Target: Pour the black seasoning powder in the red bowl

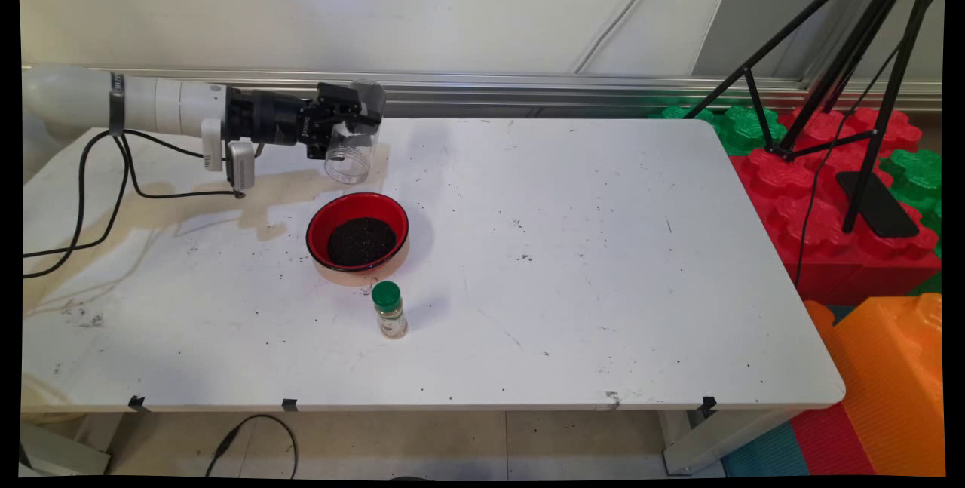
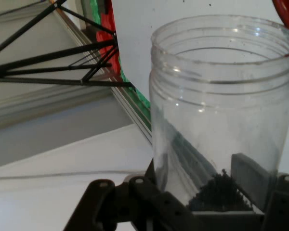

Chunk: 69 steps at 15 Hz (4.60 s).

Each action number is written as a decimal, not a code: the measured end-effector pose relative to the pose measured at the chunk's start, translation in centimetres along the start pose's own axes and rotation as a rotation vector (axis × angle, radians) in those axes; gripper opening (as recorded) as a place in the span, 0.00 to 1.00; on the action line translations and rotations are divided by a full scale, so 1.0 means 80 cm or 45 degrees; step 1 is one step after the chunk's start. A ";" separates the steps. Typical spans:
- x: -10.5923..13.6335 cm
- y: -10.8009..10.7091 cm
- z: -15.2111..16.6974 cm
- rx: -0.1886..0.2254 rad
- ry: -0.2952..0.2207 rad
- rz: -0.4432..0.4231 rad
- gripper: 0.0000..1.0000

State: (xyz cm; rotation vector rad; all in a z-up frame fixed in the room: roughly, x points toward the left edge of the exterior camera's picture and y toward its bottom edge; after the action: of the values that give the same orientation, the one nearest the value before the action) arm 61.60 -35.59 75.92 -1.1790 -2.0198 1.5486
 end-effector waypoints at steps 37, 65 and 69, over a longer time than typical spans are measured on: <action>0.010 -0.008 0.018 0.016 0.039 0.723 0.00; 0.032 -0.016 0.021 0.038 0.079 0.860 0.00; 0.037 -0.017 0.020 0.045 0.086 0.889 0.00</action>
State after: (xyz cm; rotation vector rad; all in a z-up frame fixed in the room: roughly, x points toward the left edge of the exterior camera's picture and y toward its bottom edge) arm 58.18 -34.43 76.00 -2.0299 -1.6006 1.7791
